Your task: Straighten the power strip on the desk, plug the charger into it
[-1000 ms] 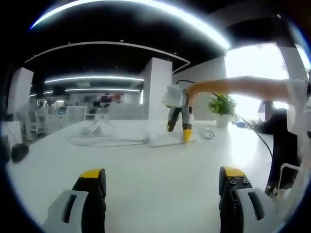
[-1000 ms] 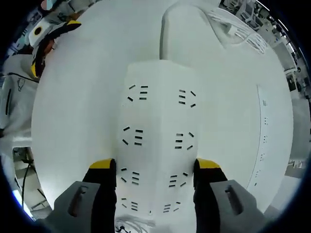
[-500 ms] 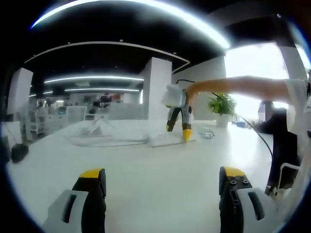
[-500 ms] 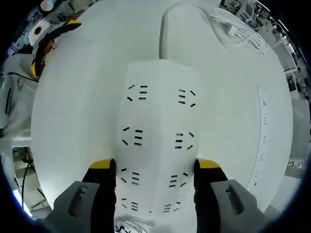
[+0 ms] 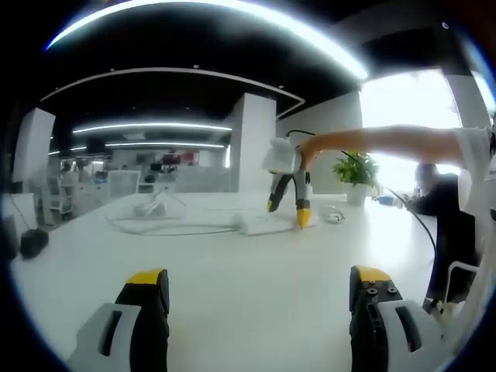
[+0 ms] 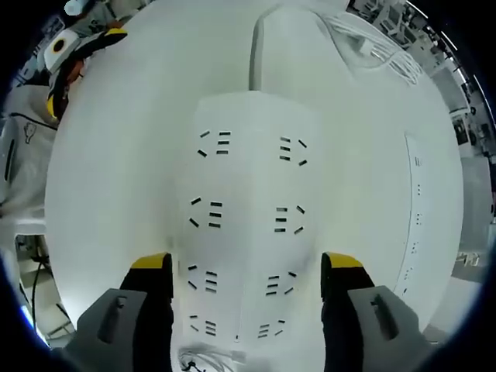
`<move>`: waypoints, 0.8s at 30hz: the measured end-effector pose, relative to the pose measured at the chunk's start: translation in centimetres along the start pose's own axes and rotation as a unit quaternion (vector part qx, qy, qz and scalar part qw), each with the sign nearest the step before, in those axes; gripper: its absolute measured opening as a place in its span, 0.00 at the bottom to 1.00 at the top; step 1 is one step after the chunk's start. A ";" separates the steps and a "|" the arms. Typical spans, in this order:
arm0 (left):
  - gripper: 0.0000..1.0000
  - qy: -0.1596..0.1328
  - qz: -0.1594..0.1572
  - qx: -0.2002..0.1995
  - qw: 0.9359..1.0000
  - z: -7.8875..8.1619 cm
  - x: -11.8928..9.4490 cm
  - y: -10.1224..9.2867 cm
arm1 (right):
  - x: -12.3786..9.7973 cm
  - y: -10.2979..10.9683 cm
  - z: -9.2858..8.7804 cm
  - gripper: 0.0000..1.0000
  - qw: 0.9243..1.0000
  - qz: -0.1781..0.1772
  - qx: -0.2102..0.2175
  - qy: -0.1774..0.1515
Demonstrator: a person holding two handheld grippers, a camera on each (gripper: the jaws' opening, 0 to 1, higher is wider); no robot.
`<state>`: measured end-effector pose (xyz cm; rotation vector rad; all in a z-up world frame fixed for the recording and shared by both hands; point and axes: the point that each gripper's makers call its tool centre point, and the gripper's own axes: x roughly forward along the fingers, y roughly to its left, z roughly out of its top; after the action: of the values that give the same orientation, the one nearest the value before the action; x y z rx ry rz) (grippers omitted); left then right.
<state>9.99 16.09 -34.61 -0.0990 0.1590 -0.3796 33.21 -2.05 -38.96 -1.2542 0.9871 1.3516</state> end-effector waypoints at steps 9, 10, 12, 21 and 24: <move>0.99 -0.001 0.001 -0.001 1.000 -0.1 -0.2 0.0 | -0.2 0.7 -0.3 0.99 1.000 0.010 0.029 -0.004; 0.99 -0.002 0.001 -0.001 1.000 -0.1 -0.2 -0.1 | -0.2 0.9 -0.4 1.00 0.999 0.013 0.032 -0.003; 0.99 -0.002 0.001 -0.002 1.000 -0.1 -0.3 -0.1 | -0.2 1.3 -0.4 1.00 0.999 0.021 0.035 -0.002; 0.99 -0.002 -0.003 -0.001 1.000 -0.2 -0.4 -0.2 | -0.6 1.3 0.0 1.00 0.999 0.012 0.041 -0.025; 0.99 -0.002 -0.002 0.000 1.000 -0.1 -0.5 -0.2 | -1.0 1.2 1.3 1.00 0.995 0.010 0.053 -0.080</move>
<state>9.47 16.08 -34.67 -0.1000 0.1555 -0.3831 31.72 -1.11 -37.89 -1.0416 0.9477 1.3738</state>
